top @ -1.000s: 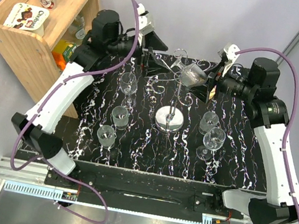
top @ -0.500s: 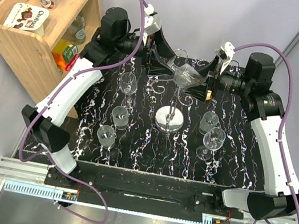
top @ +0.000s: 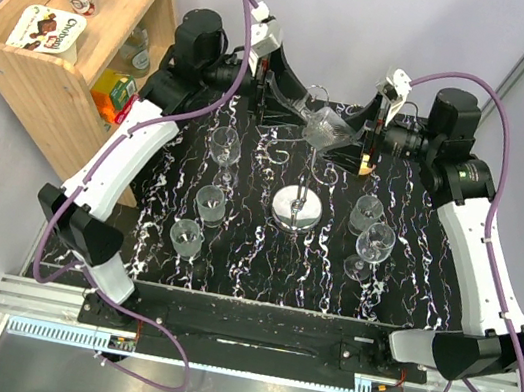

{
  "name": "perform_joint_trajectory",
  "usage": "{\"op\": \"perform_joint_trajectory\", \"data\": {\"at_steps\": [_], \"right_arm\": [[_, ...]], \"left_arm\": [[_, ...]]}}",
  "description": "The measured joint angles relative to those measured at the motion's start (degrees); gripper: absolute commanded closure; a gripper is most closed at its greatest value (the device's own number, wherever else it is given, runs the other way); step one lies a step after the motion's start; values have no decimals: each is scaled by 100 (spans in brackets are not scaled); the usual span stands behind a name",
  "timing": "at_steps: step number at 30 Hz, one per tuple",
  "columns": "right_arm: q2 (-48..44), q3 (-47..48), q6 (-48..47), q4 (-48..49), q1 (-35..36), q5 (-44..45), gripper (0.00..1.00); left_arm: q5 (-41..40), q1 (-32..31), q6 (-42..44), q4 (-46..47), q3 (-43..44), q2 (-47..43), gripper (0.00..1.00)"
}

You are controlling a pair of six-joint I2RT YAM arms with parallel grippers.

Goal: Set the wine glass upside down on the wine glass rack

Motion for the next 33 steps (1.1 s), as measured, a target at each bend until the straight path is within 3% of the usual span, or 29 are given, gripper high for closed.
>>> {"op": "perform_joint_trajectory", "data": {"at_steps": [9,14,19,26,30,33], "right_arm": [[33,0,-109,79,155,15,55],[59,0,-313,-70,328,81,50],[70,-46,-417,-114,374,164,50],[70,-142,-428,-107,422,166,40],[70,-164,-428,-107,450,170,46],[70,-205,-422,-59,457,160,70]], "left_arm": [[-479,-326,588,-960,1158,317,100],[-914,-619,1213,-1766,1812,472,100],[-1032,-649,1458,-2028,1843,472,100],[-1255,-787,1624,-2159,1843,472,100],[-1329,-839,1659,-2162,1843,472,100],[-1397,-876,1679,-2166,1843,472,100]]}}
